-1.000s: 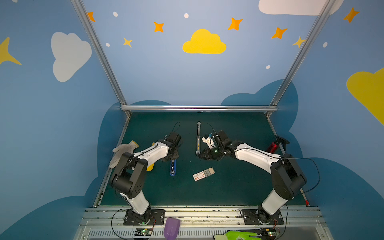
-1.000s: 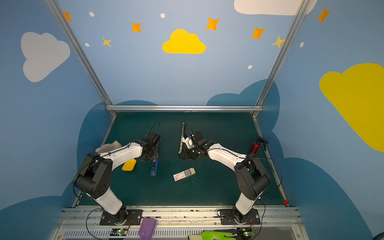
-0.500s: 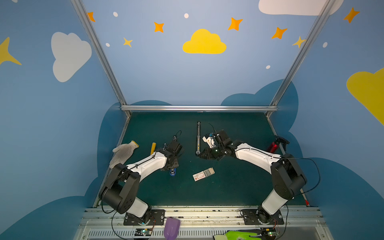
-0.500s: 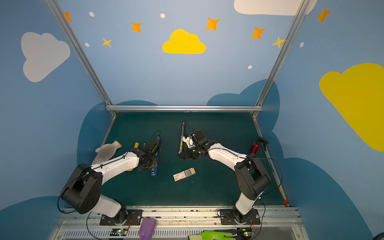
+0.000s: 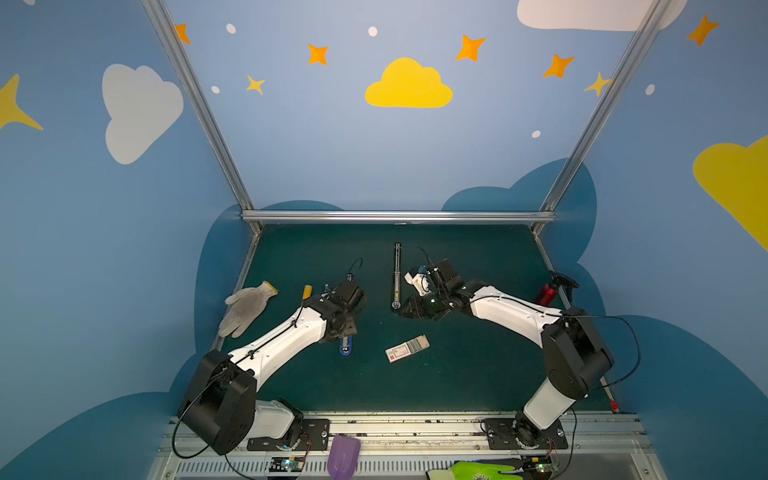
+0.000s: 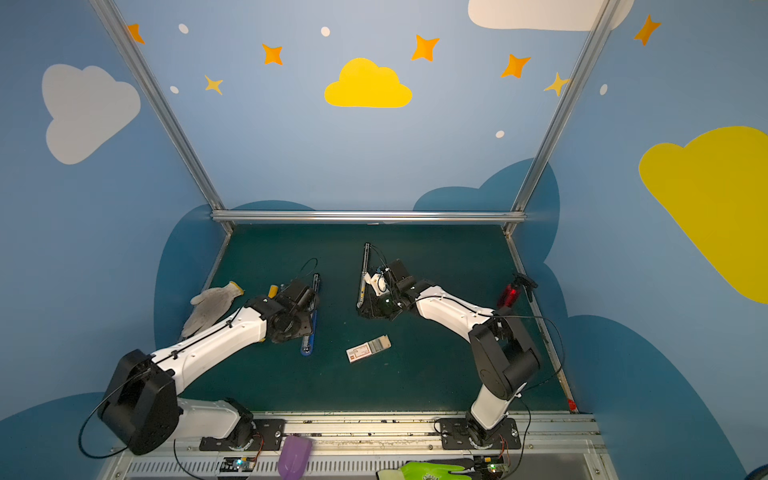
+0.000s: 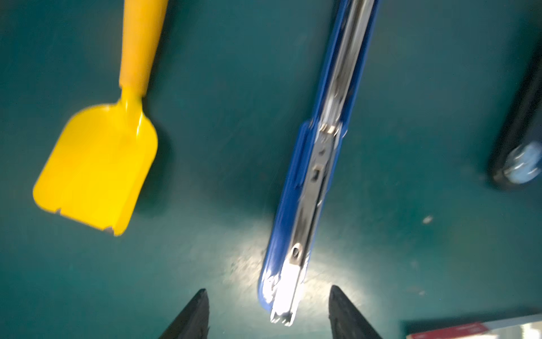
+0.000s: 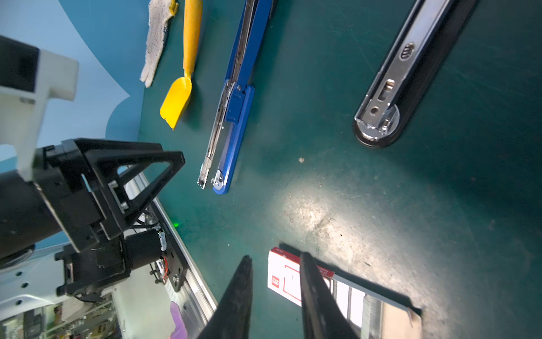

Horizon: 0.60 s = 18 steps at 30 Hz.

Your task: Load the staples into the stapler

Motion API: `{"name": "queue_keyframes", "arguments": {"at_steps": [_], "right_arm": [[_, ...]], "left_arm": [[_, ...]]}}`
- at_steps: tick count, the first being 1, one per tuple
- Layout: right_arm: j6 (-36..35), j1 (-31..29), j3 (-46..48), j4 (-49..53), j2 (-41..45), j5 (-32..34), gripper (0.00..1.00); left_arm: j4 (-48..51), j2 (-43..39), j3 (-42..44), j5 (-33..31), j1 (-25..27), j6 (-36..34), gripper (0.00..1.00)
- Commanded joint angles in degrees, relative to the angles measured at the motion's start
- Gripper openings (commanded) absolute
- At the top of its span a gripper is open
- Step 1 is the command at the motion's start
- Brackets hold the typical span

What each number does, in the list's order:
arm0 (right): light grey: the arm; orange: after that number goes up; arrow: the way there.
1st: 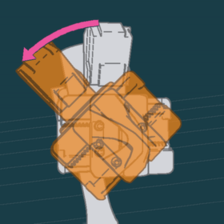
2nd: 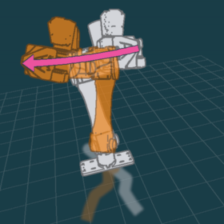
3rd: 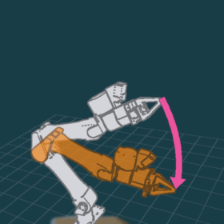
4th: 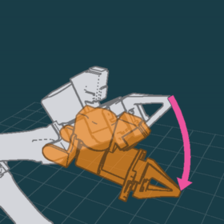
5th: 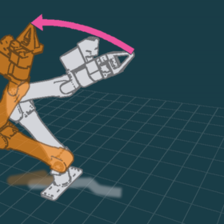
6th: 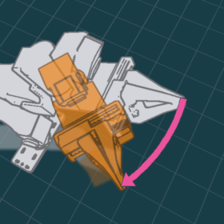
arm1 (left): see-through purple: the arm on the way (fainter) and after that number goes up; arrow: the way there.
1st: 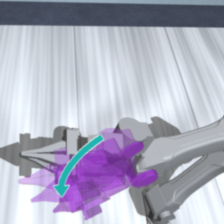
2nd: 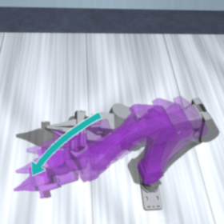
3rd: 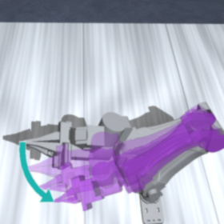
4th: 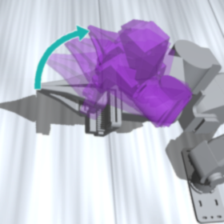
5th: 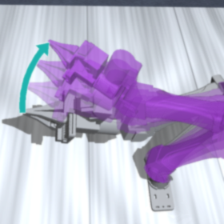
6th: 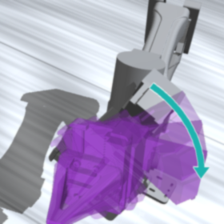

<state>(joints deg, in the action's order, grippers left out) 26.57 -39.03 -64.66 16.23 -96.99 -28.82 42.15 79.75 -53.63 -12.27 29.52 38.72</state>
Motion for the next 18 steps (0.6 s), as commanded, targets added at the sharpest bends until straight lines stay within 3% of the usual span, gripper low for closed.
{"name": "queue_keyframes", "arguments": {"at_steps": [1, 9, 18], "right_arm": [[-0.46, 0.28, -2.76, 1.33, -2.19, -1.10, 0.36], [-0.83, 1.21, -10.48, 2.58, -8.84, -4.14, 0.41], [1.69, 4.60, -19.51, 0.26, -17.78, -9.18, 0.39]], "left_arm": [[-3.00, 5.60, -4.79, 0.37, -3.04, -3.86, 0.67], [-6.55, 24.60, -19.82, 0.28, -9.38, -10.70, 0.68], [-8.51, 36.78, -29.22, 3.35, -12.08, -15.02, 0.56]]}}
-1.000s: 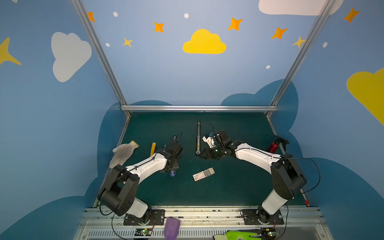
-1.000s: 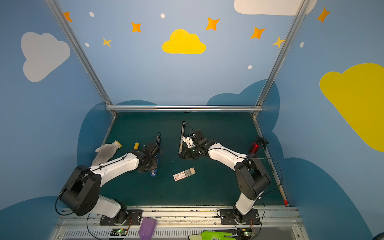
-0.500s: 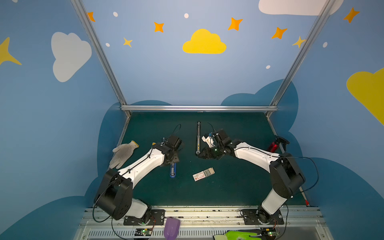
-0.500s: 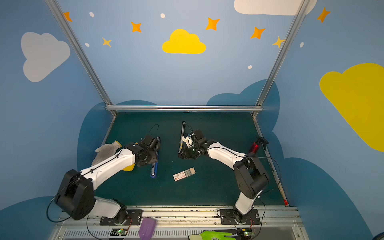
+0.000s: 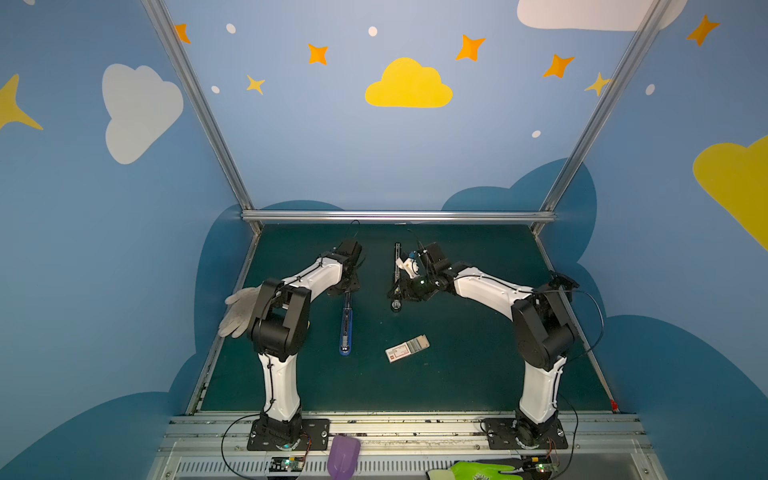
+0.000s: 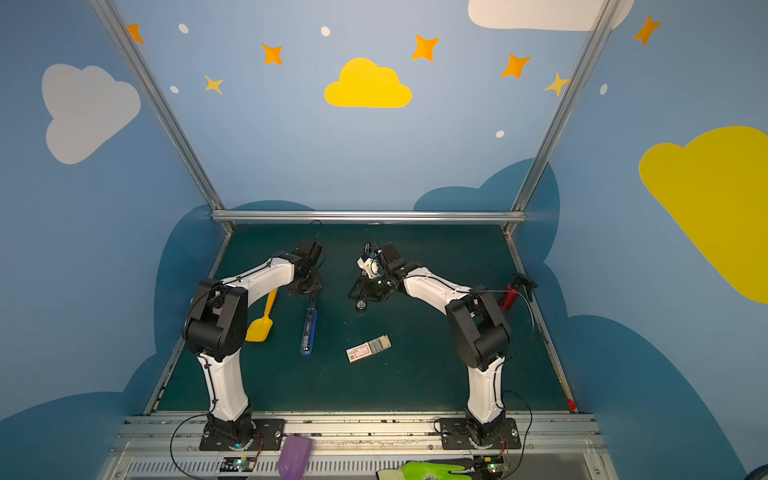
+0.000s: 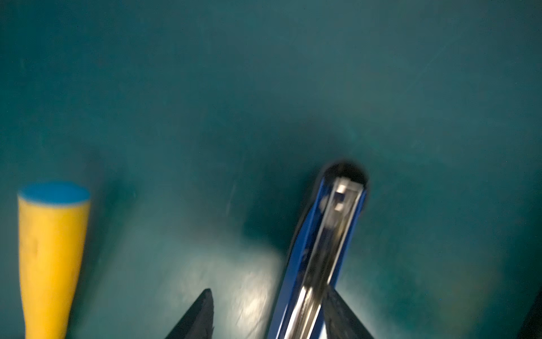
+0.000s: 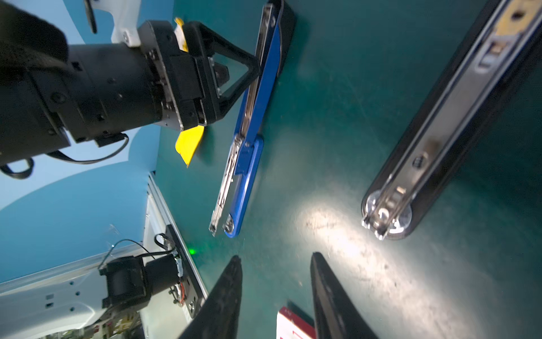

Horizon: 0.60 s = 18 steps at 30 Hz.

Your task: Load the staples into the stapler

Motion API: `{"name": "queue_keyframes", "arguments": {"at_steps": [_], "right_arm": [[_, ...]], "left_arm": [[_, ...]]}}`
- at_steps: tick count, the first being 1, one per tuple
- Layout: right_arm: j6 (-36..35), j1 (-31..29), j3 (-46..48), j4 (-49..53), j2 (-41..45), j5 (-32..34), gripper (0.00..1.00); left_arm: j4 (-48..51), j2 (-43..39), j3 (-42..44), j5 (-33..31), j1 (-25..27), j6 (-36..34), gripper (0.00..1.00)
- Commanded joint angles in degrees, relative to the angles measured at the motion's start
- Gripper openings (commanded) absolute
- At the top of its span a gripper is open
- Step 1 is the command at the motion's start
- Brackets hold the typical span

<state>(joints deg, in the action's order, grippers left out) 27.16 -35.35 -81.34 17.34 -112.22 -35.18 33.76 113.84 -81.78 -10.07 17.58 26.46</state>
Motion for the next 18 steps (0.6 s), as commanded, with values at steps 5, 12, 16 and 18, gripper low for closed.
{"name": "queue_keyframes", "arguments": {"at_steps": [5, 12, 16, 18], "right_arm": [[3.18, 2.02, -9.24, -1.19, -9.27, -5.50, 0.40], [6.87, 3.00, -17.01, -2.21, -16.91, -8.39, 0.42], [8.70, 3.01, -20.27, -3.11, -19.67, -9.91, 0.42], [10.08, 3.01, -21.99, -3.83, -21.23, -11.56, 0.42]], "left_arm": [[-2.23, 4.80, -1.22, 6.01, -0.31, -5.57, 0.42], [-3.18, 4.71, 0.92, 7.16, -0.18, -6.31, 0.23], [-4.23, 2.81, 2.85, 7.34, 0.06, -7.09, 0.12], [-5.58, 1.02, 4.47, 7.90, 0.47, -8.35, 0.04]]}}
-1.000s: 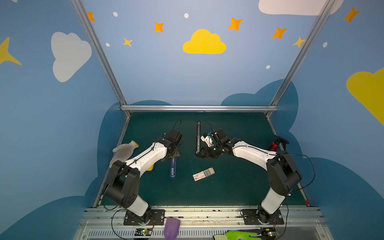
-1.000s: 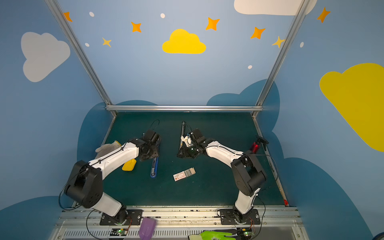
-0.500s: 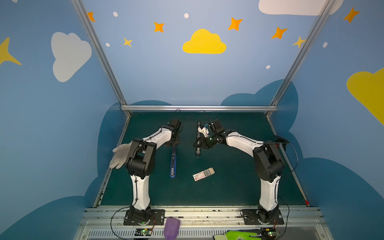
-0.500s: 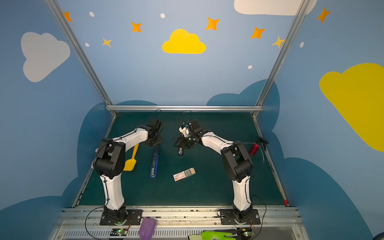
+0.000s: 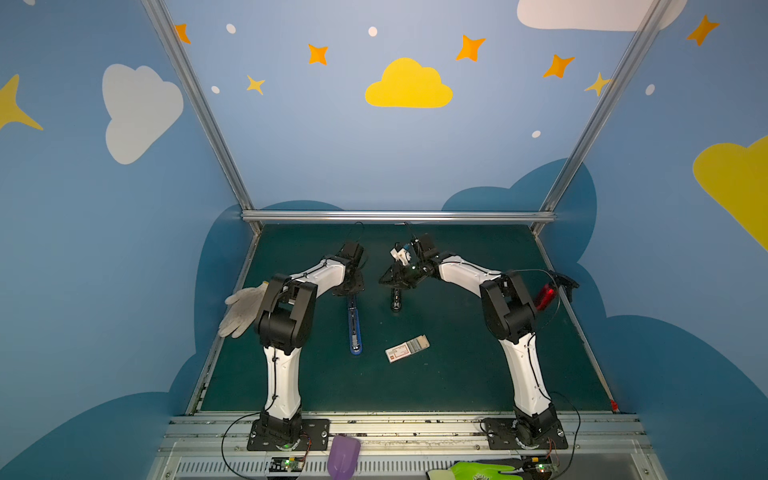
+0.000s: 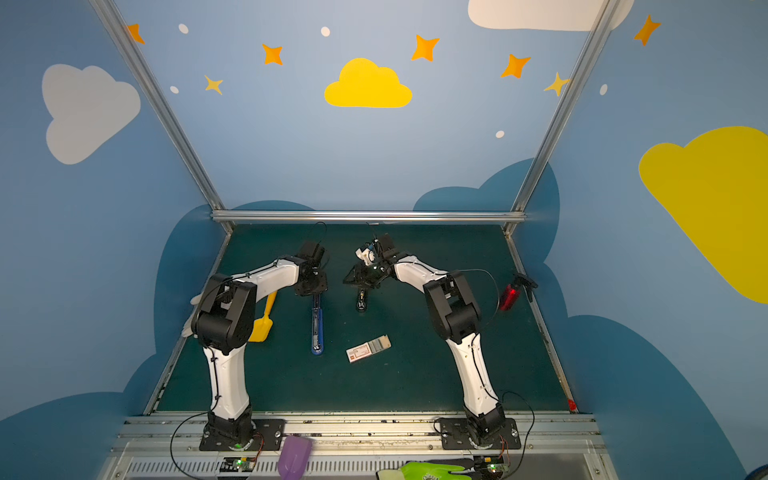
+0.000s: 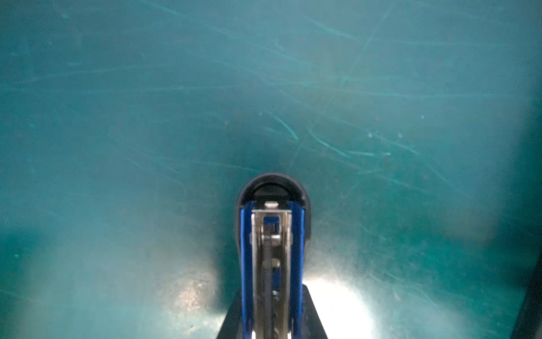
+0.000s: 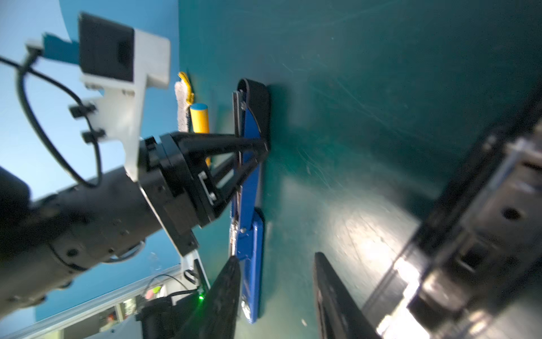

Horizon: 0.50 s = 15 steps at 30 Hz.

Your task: Load the staples into the stapler

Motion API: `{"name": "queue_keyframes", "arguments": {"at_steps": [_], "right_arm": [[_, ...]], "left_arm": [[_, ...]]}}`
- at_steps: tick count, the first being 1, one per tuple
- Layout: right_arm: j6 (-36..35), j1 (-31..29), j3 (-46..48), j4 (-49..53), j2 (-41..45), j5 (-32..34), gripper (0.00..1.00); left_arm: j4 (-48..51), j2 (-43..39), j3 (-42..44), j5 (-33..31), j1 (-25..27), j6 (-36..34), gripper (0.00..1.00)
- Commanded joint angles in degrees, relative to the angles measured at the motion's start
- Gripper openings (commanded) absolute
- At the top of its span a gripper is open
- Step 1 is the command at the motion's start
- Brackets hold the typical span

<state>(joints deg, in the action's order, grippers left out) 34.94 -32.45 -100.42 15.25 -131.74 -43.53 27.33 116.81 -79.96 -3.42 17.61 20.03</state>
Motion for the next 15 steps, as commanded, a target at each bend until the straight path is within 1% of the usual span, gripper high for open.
{"name": "queue_keyframes", "arguments": {"at_steps": [1, 3, 7, 15], "right_arm": [[2.78, 0.10, -3.46, -2.11, -2.44, -3.97, 0.42], [3.88, 0.10, -4.73, -3.09, -3.70, -5.56, 0.46], [7.06, 0.10, -5.22, -7.22, -5.00, -8.51, 0.52], [11.81, 0.10, -5.51, -13.37, -7.25, -11.09, 0.57]], "left_arm": [[0.23, -2.92, 3.38, 1.47, 0.64, -2.53, 0.04], [-1.35, -5.02, 5.02, 1.85, 1.15, -4.09, 0.04], [-5.75, -9.37, 8.92, 4.90, 2.25, -7.79, 0.04], [-8.54, -13.35, 11.42, 8.89, 4.11, -11.48, 0.04]]}}
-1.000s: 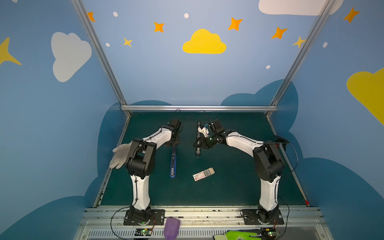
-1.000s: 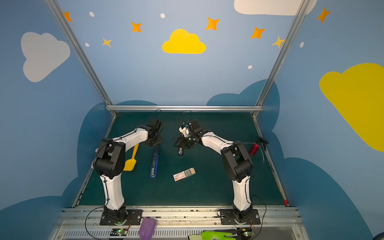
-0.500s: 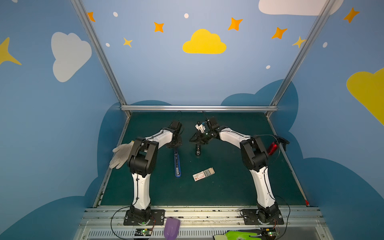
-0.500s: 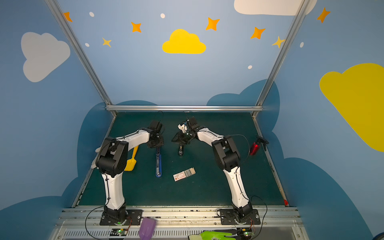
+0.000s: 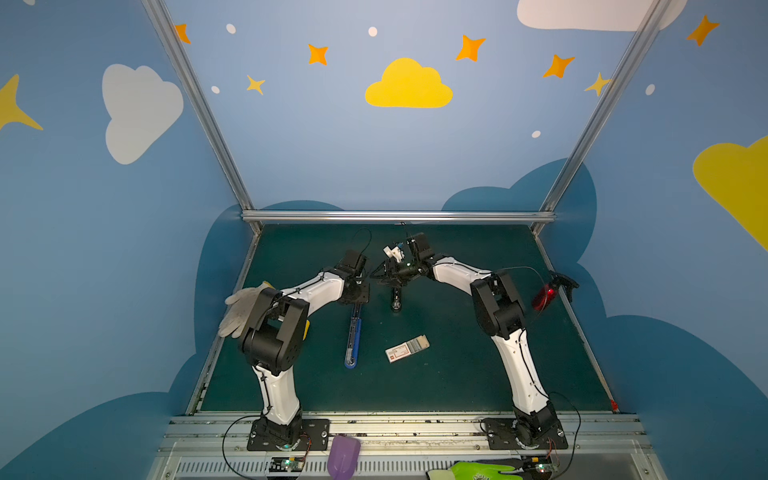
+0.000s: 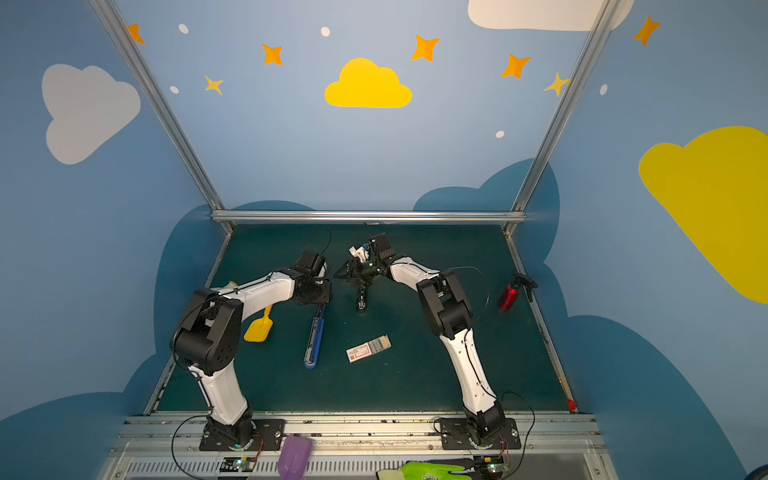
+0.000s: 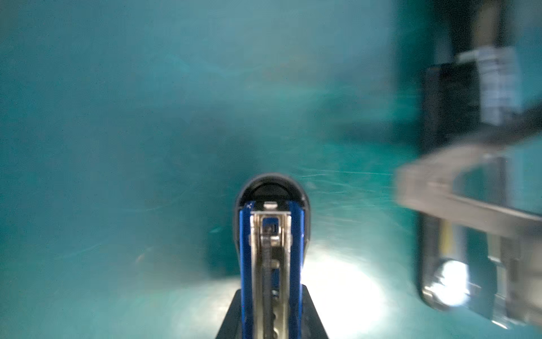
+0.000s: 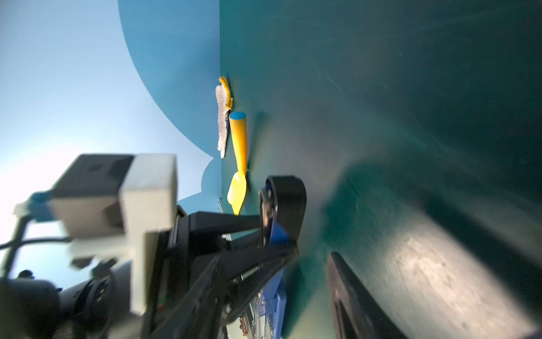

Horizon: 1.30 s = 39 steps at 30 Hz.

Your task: Load the staples into the stapler

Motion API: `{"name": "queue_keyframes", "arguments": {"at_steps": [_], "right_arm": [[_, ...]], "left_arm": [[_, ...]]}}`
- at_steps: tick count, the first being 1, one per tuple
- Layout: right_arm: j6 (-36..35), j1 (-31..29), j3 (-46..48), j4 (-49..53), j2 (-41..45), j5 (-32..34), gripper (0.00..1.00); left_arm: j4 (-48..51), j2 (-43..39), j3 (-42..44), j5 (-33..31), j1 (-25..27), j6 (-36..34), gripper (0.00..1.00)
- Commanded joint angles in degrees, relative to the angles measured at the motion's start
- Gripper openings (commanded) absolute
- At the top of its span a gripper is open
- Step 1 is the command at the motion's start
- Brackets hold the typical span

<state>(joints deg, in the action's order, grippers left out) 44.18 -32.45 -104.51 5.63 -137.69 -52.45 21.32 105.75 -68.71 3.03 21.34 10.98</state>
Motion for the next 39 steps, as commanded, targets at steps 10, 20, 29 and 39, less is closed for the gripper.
{"name": "queue_keyframes", "arguments": {"at_steps": [10, 20, 29, 39], "right_arm": [[9.16, 0.06, -0.56, -12.06, -3.02, -4.53, 0.56], [12.46, -0.40, 2.01, -16.64, -4.17, -6.37, 0.54], [15.51, -1.48, 1.94, -21.09, -4.77, -9.47, 0.47], [15.70, -1.66, 1.61, -21.08, -5.33, -10.56, 0.30]], "left_arm": [[-3.73, -4.45, 1.40, 3.28, 1.54, -2.92, 0.04], [-5.48, -7.04, 1.92, 3.04, 1.86, -2.36, 0.04], [-5.41, -6.34, 0.75, 2.51, 2.08, -2.60, 0.04], [-5.75, -5.96, 0.07, 0.93, 2.28, -2.56, 0.04]]}}
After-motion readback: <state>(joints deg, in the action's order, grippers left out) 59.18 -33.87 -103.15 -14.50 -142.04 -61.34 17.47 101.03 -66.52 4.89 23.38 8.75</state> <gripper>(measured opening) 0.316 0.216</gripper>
